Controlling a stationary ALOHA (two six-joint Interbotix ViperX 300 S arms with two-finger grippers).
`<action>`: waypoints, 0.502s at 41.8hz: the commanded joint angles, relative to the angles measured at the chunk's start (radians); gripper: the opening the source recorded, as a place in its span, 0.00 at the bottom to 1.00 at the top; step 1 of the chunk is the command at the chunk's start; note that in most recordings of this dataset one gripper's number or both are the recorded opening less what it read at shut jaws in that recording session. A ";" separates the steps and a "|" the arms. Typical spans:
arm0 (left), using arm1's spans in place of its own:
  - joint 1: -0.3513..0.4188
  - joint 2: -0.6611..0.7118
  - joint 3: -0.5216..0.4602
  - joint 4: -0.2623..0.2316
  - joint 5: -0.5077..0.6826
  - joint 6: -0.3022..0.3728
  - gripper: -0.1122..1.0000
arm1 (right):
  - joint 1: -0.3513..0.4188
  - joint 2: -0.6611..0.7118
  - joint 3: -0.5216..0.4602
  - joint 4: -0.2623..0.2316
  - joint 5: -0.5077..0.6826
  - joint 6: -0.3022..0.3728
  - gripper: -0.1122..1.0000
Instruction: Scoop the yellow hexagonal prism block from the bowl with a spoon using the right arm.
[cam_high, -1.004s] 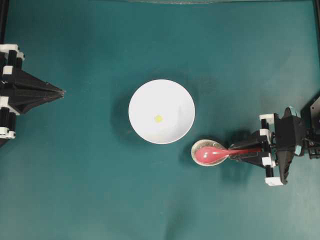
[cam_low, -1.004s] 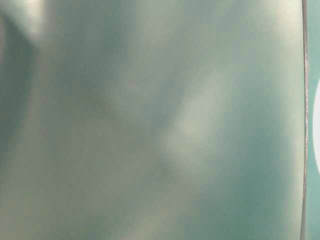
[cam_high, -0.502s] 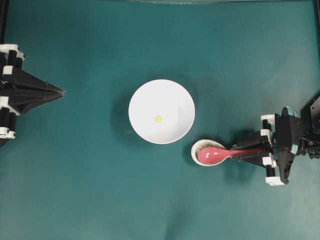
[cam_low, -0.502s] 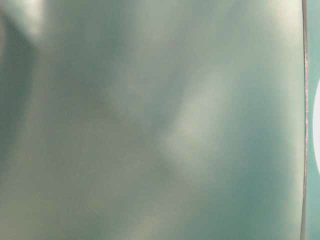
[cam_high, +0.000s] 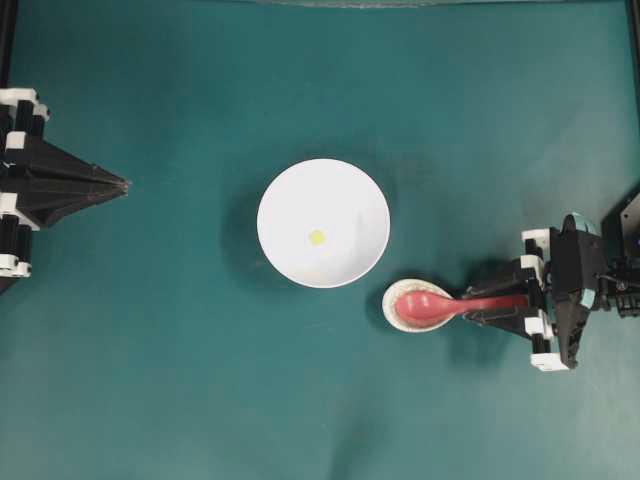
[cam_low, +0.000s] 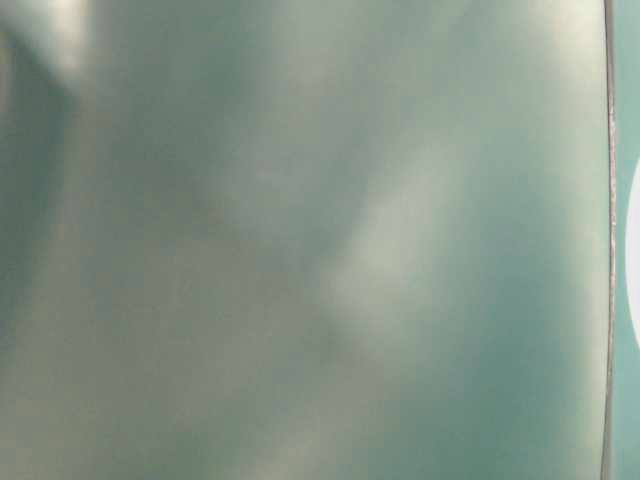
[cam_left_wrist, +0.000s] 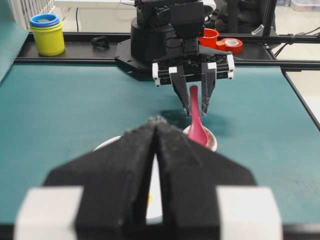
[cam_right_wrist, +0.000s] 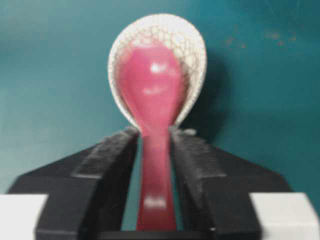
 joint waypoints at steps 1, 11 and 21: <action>0.000 0.009 -0.008 0.002 -0.005 0.000 0.11 | -0.006 -0.018 -0.009 0.002 0.002 -0.005 0.48; 0.000 0.009 -0.008 0.002 -0.006 -0.002 0.11 | -0.015 -0.018 -0.011 0.002 0.008 -0.009 0.48; -0.002 0.009 -0.008 0.002 -0.005 -0.002 0.11 | -0.015 -0.002 -0.031 0.002 0.008 -0.009 0.48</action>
